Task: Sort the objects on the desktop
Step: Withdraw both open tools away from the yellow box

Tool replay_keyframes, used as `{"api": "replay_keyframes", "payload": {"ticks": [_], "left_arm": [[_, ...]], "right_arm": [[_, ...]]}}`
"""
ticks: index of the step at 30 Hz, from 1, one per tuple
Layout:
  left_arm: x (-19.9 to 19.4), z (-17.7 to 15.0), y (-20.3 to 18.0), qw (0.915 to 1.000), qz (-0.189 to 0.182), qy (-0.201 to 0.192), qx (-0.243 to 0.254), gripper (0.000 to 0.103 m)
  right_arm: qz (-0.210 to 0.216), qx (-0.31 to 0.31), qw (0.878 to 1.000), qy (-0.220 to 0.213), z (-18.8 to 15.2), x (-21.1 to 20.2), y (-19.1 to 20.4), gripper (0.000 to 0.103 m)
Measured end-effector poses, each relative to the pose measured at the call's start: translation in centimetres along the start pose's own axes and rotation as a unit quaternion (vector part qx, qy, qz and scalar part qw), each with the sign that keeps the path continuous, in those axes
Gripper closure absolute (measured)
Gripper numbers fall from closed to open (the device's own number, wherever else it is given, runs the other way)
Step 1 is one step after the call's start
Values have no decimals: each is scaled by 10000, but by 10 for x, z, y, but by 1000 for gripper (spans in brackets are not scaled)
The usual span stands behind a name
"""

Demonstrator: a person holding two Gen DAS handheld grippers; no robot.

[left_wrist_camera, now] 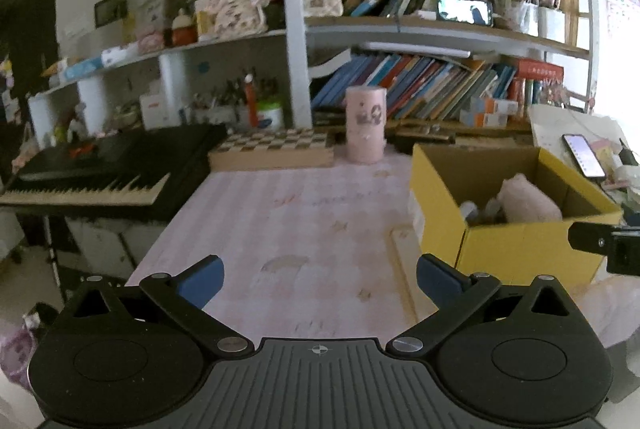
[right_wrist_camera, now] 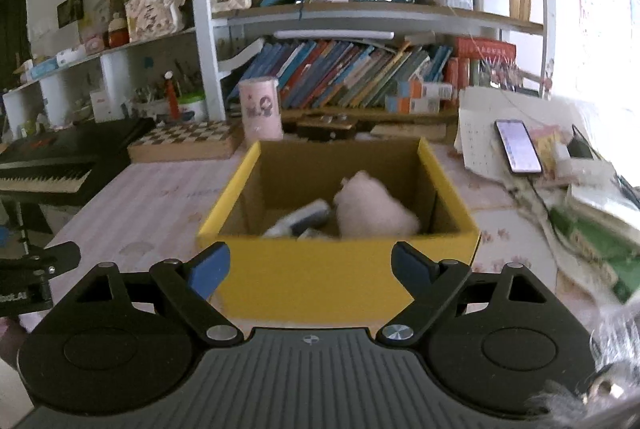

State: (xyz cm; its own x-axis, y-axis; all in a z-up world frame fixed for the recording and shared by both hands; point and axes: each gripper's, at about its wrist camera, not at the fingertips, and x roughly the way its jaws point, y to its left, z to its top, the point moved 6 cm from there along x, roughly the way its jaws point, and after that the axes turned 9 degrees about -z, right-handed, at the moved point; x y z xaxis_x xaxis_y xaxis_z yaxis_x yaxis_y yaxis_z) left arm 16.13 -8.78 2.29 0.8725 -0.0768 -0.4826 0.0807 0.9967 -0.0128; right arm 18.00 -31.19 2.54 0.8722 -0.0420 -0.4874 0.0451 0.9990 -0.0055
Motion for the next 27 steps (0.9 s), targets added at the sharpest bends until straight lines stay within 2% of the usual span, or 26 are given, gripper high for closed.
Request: {"api": "replay_keyframes", "payload": {"ticks": [12, 19, 27], "left_arm": [[-55, -52, 25, 9996, 185, 214, -39, 0], [-73, -67, 34, 9994, 93, 311, 92, 0], [-80, -77, 43, 9988, -139, 460, 53, 0]], "right_arm": [[-21, -114, 9994, 334, -65, -62, 53, 15], [-26, -149, 9987, 477, -86, -81, 75, 11], [-324, 155, 9962, 793, -103, -86, 74, 6]]}}
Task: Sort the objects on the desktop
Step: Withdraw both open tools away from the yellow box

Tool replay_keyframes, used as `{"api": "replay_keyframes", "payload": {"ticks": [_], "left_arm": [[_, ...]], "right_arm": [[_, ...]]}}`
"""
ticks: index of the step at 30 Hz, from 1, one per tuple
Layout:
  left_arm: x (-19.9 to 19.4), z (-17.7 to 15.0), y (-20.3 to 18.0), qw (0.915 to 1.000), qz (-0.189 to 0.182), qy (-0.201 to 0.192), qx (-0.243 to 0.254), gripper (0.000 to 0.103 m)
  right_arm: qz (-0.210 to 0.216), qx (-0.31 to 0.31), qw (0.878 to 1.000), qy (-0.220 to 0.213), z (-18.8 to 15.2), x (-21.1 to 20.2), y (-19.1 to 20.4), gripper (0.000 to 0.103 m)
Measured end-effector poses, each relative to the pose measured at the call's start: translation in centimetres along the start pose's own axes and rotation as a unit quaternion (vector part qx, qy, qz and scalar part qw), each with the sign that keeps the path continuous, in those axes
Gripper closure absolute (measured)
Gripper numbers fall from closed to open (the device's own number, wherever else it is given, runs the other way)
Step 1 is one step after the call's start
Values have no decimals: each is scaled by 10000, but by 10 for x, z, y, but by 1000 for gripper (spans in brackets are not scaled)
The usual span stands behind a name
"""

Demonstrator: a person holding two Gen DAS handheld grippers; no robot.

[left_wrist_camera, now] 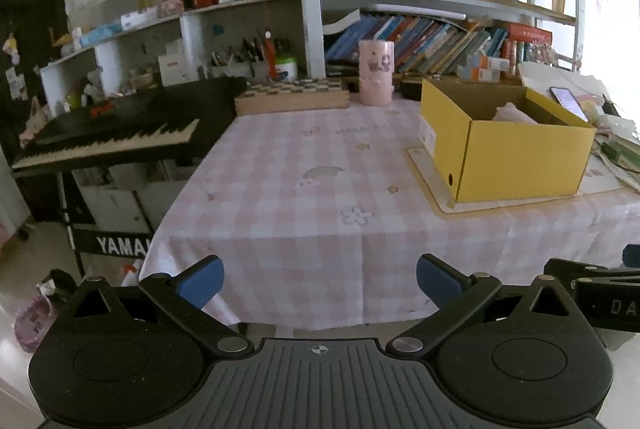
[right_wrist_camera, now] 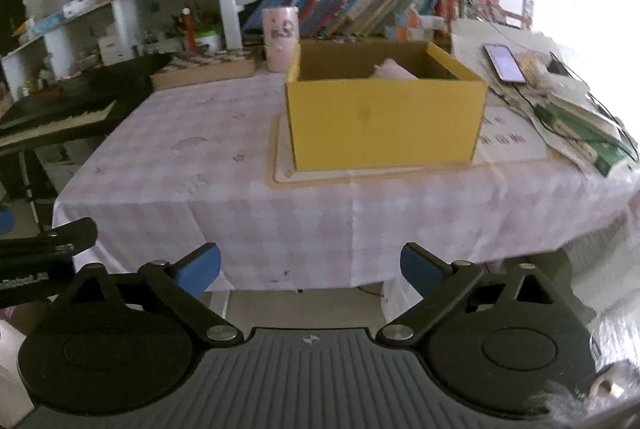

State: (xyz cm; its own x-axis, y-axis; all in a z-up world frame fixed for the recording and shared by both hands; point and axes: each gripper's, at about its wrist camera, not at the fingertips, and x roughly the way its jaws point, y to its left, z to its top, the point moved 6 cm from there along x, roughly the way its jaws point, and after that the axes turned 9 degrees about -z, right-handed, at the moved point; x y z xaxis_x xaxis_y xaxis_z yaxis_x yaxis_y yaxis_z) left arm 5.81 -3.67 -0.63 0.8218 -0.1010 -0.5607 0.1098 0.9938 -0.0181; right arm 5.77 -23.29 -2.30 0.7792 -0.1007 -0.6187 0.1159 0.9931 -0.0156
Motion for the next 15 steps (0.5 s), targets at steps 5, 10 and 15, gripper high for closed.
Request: {"api": "replay_keyframes", "payload": {"ticks": [5, 10, 15], "left_arm": [[1, -4, 1, 9998, -160, 105, -24, 0], [2, -5, -1, 9995, -267, 141, 2, 0], [2, -4, -4, 9994, -326, 121, 55, 0]], "right_arm": [[-148, 98, 9998, 81, -7, -3, -2, 4], [-187, 57, 9998, 100, -9, -6, -1, 3], [-206, 21, 9997, 137, -9, -5, 1, 3]]}}
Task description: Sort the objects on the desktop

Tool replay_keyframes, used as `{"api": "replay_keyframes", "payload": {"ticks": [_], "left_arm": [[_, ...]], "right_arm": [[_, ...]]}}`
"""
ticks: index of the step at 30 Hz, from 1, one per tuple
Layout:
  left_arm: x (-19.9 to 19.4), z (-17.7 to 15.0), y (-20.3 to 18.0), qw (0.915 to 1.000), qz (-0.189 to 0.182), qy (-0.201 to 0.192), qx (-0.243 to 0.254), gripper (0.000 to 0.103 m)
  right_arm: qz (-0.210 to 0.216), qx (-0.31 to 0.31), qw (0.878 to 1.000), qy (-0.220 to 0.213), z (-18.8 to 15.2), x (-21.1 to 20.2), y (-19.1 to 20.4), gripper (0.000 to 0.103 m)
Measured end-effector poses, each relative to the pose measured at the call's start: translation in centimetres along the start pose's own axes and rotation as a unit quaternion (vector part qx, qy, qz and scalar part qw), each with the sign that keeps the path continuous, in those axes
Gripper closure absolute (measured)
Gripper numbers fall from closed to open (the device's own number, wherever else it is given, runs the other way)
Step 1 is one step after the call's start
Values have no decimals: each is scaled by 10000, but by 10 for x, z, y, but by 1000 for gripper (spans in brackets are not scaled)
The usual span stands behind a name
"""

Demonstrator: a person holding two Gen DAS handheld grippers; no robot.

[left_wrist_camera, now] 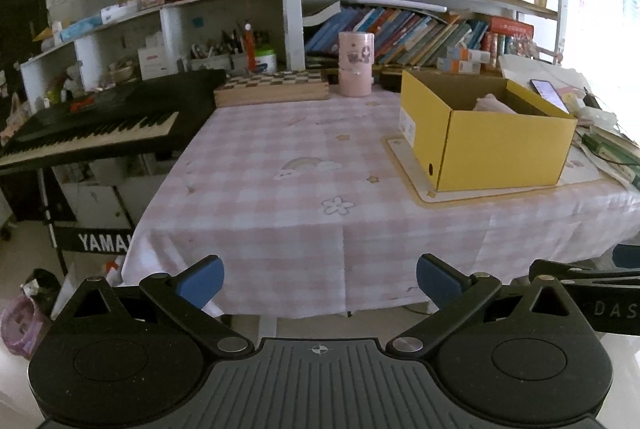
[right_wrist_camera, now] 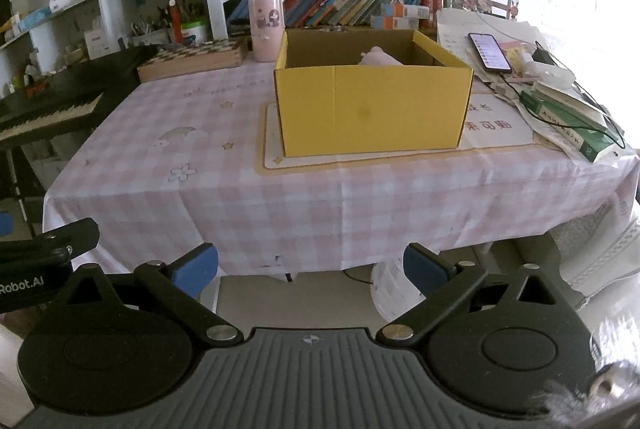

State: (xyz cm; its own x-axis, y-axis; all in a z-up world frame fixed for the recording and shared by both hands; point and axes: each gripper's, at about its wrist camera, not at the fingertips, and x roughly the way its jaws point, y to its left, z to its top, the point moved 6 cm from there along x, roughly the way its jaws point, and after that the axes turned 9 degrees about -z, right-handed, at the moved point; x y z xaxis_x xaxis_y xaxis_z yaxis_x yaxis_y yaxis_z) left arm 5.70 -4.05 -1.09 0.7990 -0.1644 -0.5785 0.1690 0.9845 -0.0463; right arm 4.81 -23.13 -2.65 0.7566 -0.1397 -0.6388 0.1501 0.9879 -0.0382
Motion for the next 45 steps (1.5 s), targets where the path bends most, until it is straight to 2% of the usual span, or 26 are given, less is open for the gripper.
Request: {"api": "replay_keyframes", "payload": {"ticks": [45], "left_arm": [[4, -2, 9, 9997, -63, 42, -240, 0]], "right_arm": [[51, -178, 9996, 205, -5, 5, 10, 3]]}}
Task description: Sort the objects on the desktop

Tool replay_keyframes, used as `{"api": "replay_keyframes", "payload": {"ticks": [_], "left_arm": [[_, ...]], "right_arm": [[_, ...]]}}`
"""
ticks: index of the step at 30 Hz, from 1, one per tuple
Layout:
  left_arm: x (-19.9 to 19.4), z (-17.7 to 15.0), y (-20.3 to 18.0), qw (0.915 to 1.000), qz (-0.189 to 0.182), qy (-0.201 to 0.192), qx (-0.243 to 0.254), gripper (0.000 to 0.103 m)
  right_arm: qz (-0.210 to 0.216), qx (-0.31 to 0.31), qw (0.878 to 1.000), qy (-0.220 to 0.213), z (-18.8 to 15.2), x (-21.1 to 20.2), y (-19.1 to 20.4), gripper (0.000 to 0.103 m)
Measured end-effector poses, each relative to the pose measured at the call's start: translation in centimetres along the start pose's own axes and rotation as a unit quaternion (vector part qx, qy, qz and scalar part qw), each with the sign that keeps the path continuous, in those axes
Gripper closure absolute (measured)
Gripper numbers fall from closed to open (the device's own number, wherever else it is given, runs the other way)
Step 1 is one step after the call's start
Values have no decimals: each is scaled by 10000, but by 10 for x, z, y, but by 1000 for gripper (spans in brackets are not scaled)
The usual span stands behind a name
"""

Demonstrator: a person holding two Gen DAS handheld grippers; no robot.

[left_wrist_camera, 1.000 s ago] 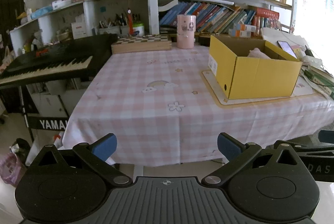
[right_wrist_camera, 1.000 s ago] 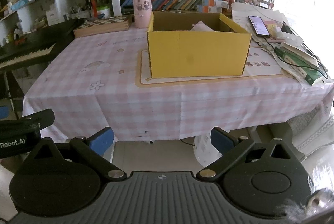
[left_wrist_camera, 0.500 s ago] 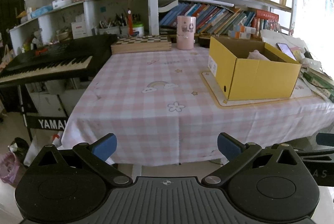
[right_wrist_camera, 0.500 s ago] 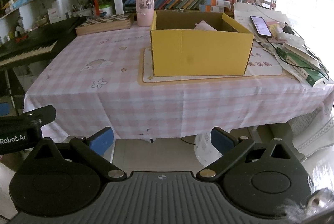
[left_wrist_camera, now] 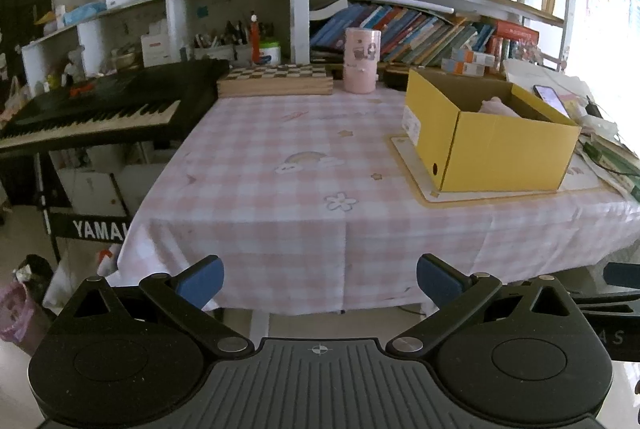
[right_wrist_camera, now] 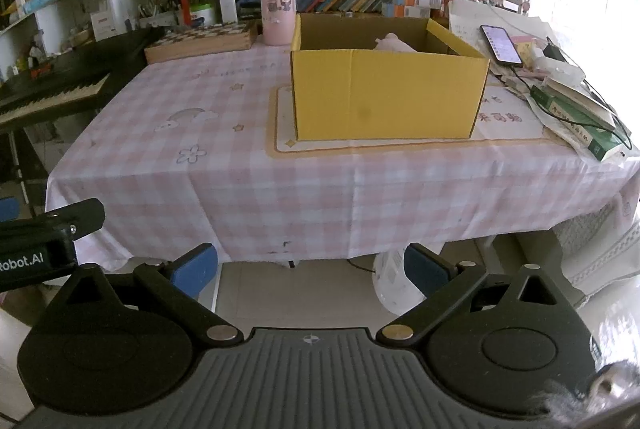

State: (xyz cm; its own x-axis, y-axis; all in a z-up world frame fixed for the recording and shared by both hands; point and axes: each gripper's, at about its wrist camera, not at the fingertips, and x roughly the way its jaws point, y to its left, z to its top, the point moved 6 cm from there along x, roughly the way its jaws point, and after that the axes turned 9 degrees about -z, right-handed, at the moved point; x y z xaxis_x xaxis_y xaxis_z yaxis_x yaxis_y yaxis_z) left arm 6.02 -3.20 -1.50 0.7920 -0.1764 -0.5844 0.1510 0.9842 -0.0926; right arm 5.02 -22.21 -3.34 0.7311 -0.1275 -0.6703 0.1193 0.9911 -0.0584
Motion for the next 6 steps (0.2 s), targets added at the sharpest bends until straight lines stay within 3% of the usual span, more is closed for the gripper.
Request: {"api": "replay_keyframes", "payload": {"ticks": [6], "left_arm": [[3, 1, 3, 10000, 2, 9, -56, 0]], "right_arm": [[-20, 14, 10000, 44, 2, 3, 1, 3]]}}
